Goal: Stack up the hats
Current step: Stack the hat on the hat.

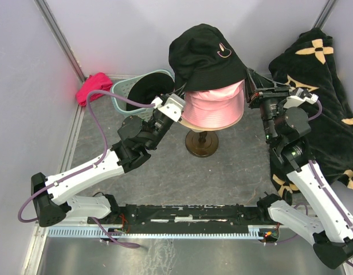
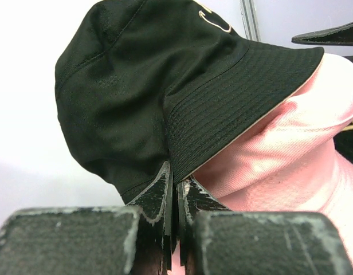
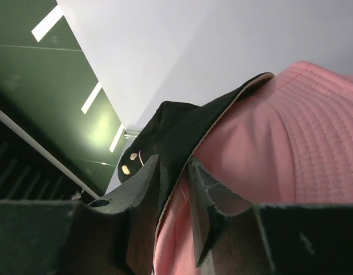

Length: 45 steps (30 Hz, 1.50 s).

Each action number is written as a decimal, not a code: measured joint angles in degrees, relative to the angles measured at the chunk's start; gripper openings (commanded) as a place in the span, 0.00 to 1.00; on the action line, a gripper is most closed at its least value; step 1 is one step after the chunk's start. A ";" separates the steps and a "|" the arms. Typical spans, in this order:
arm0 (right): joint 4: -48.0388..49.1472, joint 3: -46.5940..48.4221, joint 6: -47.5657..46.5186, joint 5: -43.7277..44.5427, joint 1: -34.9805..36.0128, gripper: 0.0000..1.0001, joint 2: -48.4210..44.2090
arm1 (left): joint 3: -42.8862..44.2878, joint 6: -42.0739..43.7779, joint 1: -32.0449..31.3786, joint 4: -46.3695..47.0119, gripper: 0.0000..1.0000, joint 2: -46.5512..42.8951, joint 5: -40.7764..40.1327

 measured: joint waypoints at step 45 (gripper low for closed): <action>3.89 -3.08 1.44 -1.20 -1.86 0.27 -0.02 | -0.44 1.66 0.00 0.02 0.03 -0.11 0.42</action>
